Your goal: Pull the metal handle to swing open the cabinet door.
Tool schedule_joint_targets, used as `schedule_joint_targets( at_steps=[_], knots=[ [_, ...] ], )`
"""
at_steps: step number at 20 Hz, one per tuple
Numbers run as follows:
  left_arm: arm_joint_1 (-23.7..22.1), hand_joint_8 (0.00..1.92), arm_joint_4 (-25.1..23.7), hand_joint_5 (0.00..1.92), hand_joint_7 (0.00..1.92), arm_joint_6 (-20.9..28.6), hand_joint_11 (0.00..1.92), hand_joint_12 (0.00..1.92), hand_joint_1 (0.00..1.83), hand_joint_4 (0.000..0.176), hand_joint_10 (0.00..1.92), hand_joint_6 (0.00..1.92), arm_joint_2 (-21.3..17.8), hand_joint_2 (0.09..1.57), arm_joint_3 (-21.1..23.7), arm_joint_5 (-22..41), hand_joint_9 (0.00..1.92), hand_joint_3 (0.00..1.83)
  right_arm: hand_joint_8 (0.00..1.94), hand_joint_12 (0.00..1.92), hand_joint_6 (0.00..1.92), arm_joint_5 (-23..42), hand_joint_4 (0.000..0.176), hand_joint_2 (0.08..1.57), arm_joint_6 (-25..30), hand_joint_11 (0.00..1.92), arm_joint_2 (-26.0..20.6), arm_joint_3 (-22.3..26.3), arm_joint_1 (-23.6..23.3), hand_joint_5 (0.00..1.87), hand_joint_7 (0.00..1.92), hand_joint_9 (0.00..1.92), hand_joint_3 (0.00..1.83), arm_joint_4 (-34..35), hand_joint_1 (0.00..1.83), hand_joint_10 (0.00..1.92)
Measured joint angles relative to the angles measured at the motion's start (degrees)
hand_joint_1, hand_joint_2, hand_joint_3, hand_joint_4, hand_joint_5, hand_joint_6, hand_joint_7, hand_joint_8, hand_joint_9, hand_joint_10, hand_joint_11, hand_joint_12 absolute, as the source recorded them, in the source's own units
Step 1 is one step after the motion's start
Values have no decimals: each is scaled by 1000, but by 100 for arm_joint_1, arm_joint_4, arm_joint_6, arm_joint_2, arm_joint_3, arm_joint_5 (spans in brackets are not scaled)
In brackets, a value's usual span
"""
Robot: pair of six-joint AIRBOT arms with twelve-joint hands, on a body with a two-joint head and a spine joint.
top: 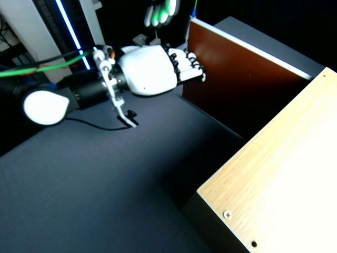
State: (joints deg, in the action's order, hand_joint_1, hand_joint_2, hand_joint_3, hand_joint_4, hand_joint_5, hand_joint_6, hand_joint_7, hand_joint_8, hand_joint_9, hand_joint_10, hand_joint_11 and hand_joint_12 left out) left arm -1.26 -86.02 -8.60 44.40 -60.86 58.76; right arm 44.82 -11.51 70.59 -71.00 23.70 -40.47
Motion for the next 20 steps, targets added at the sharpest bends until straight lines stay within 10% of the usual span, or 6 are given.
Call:
schedule_joint_targets(
  at_steps=[20],
  knots=[
    [0,3,0,432,453,0,81,818,0,0,4,4,0,1571,0,-2,433,48,3,967,5,-57,0,1571,-7,0,826,-804,-83,412,429,390,66,20,0,3]
  ],
)
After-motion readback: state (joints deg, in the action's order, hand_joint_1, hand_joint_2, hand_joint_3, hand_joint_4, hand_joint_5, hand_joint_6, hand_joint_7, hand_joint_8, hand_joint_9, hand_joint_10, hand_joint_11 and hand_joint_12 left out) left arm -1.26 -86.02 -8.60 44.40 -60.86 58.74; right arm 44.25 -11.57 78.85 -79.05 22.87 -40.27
